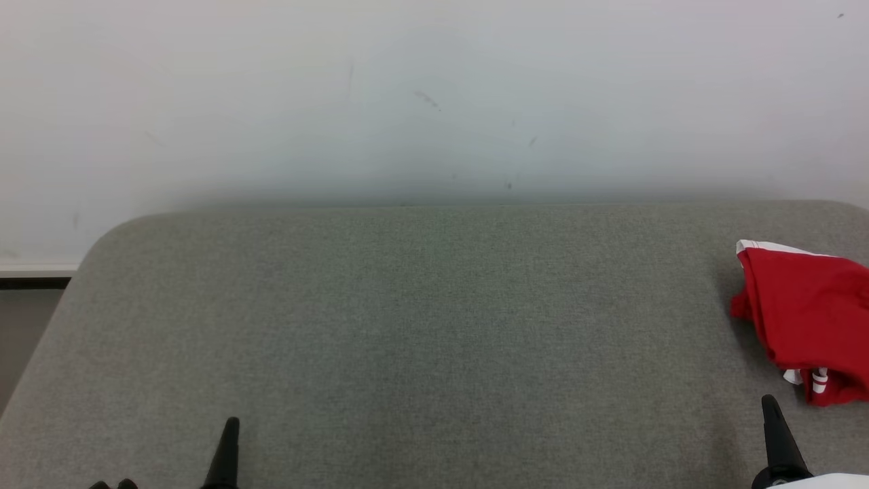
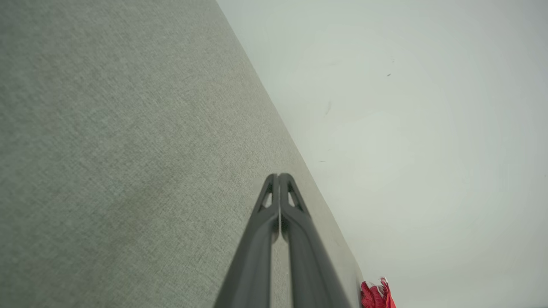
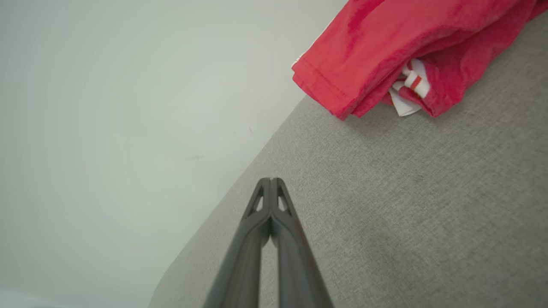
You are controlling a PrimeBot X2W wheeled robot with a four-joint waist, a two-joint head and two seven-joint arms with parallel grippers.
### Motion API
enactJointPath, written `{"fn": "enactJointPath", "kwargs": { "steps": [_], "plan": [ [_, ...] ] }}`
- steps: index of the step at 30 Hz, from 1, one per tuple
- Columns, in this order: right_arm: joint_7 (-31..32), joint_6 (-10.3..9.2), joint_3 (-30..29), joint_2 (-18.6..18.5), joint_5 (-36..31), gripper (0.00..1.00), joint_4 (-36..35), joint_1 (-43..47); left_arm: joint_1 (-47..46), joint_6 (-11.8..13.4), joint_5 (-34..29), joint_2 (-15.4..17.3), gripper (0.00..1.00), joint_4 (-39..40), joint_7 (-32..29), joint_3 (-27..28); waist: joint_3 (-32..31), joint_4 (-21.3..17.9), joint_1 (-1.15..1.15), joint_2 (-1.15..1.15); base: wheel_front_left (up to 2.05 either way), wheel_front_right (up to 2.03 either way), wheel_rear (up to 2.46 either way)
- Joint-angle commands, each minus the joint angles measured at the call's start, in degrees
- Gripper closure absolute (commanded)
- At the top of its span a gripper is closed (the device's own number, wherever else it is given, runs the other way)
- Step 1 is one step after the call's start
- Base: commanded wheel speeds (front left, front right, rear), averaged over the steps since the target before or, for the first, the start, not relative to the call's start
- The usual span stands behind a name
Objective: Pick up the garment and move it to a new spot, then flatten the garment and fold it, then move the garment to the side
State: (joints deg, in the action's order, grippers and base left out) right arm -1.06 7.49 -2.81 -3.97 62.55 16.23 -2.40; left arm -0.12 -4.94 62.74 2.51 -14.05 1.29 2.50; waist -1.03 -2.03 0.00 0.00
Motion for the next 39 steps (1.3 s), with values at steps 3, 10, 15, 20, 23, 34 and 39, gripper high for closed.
{"fn": "enactJointPath", "kwargs": {
  "steps": [3, 10, 15, 20, 23, 34, 39],
  "plan": [
    [0.55, 0.0, -0.6, -0.26, 2.32, 1.0, -0.89, -1.52, -1.43, -0.45, 2.49, 0.36, 1.0, 0.45, -0.62, 0.46, 0.05, 0.08, 0.0, 0.0, 0.0, 0.0, 0.0],
    [1.57, 0.0, -1.04, -0.04, 6.29, 1.0, -1.08, -1.82, -2.16, -0.79, 6.36, 0.39, 1.0, 0.39, -1.71, 1.02, 0.18, 0.31, 0.0, 0.0, 0.0, 0.0, 0.0],
    [2.24, 0.0, -1.37, 0.1, 9.01, 1.0, -1.23, -2.15, -2.63, -1.0, 9.17, 0.41, 1.0, 0.35, -2.38, 1.4, 0.28, 0.47, 0.0, 0.0, 0.0, 0.0, 0.0],
    [2.94, 0.0, -1.7, 0.22, 11.7, 1.0, -1.37, -2.45, -3.15, -1.19, 11.57, 0.43, 1.0, 0.31, -3.09, 1.77, 0.37, 0.63, 0.0, 0.0, 0.0, 0.0, 0.0],
    [3.36, 0.0, -1.91, 0.3, 13.08, 1.0, -1.44, -2.58, -3.43, -1.31, 13.2, 0.44, 1.0, 0.29, -3.46, 1.95, 0.43, 0.73, 0.0, 0.0, 0.0, 0.0, 0.0],
    [4.65, 0.01, -2.52, 0.58, 18.38, 1.0, -1.71, -3.01, -4.36, -1.76, 18.18, 0.48, 1.0, 0.2, -4.88, 2.6, 0.64, 1.08, 0.0, 0.0, 0.0, 0.0, 0.0],
    [5.26, 0.01, -2.75, 0.69, 20.46, 1.0, -1.87, -3.32, -4.8, -1.96, 20.49, 0.49, 1.0, 0.16, -5.44, 2.93, 0.74, 1.24, 0.0, 0.0, 0.0, 0.0, 0.0]
  ]
}}
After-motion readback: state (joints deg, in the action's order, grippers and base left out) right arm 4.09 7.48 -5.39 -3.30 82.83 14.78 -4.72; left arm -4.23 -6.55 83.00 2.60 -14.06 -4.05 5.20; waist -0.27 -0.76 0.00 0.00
